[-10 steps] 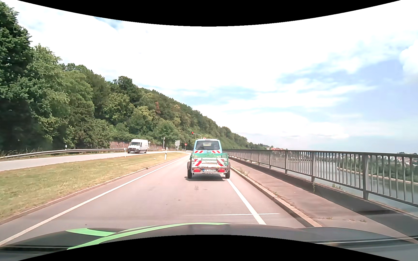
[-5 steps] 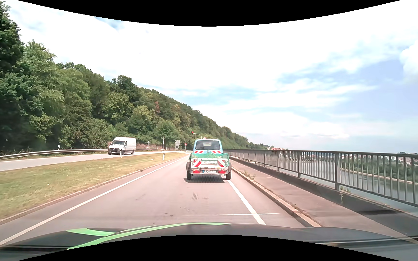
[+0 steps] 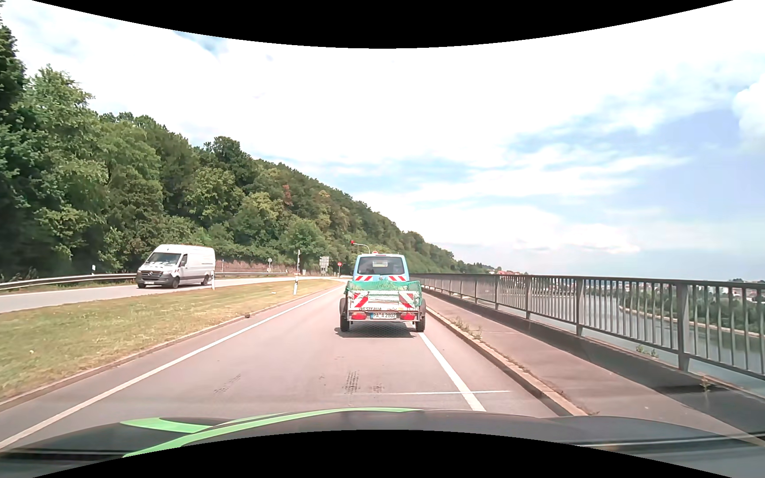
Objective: Follow the waypoints while adhering to traffic rules and regulations
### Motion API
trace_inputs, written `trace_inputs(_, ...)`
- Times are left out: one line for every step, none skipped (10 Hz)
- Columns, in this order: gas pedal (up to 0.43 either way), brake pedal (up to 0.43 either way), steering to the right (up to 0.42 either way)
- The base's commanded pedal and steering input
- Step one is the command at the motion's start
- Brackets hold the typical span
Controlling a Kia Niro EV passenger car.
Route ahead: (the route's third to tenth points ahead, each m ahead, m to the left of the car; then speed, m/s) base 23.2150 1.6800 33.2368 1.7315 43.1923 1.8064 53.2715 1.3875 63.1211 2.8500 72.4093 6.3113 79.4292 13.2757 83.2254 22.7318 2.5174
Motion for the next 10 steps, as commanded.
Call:
trace_inputs(0.0, 0.085, -0.002)
trace_inputs(0.0, 0.085, -0.002)
trace_inputs(0.0, 0.085, -0.003)
trace_inputs(0.0, 0.085, -0.002)
trace_inputs(0.0, 0.091, -0.002)
trace_inputs(0.0, 0.098, -0.002)
trace_inputs(0.0, 0.104, -0.002)
trace_inputs(0.0, 0.11, -0.003)
trace_inputs(0.0, 0.116, -0.002)
trace_inputs(0.0, 0.134, -0.002)
